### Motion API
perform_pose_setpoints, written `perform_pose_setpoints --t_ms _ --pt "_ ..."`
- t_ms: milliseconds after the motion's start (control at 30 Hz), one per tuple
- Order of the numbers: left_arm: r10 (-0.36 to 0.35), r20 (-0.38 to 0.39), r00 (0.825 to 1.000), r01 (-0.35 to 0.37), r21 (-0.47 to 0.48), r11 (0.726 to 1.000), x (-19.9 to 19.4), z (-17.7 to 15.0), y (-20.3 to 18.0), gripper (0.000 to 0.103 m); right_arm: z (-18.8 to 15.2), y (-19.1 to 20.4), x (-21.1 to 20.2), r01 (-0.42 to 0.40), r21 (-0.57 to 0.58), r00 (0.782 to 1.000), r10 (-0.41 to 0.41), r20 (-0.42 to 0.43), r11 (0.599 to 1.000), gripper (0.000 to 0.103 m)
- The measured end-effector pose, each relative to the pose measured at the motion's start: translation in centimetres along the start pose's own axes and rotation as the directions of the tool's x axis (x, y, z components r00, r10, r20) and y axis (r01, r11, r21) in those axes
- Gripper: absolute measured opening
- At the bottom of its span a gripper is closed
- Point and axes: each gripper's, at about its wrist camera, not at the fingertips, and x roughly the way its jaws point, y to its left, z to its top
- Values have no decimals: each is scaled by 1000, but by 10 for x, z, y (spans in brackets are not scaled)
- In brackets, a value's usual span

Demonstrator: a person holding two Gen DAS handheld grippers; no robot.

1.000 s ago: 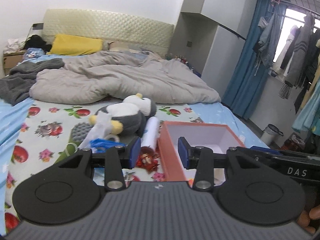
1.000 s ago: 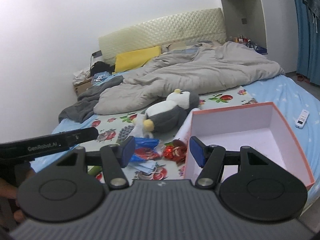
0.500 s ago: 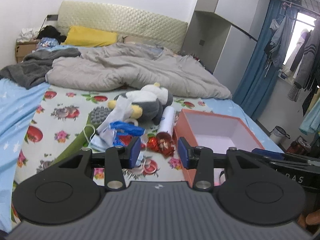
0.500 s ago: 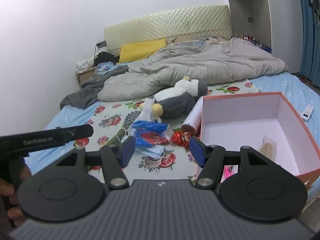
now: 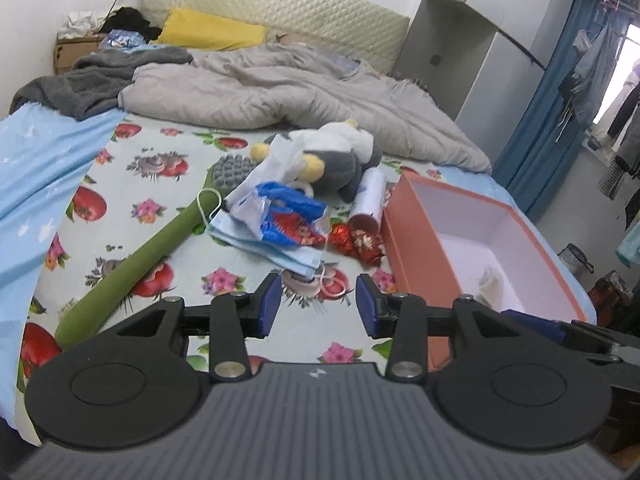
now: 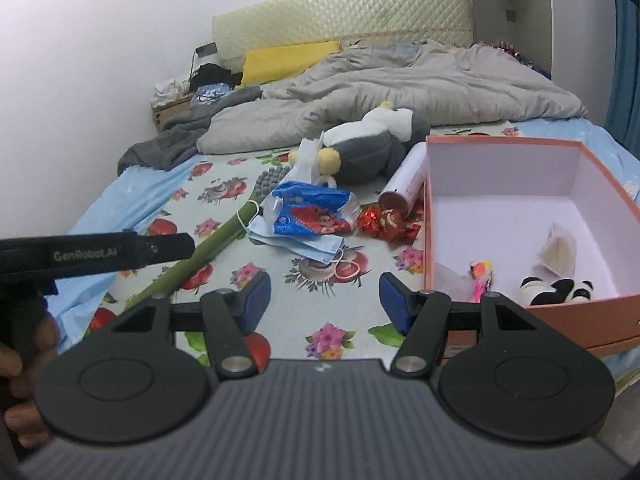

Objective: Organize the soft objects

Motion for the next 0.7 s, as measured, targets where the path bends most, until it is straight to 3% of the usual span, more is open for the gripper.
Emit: perform_pose_setpoints --t_ms 700 --pt "4 -80 997 -17 -175 984 94 14 65 47 8 13 99 49 -85 997 -54 -58 995 61"
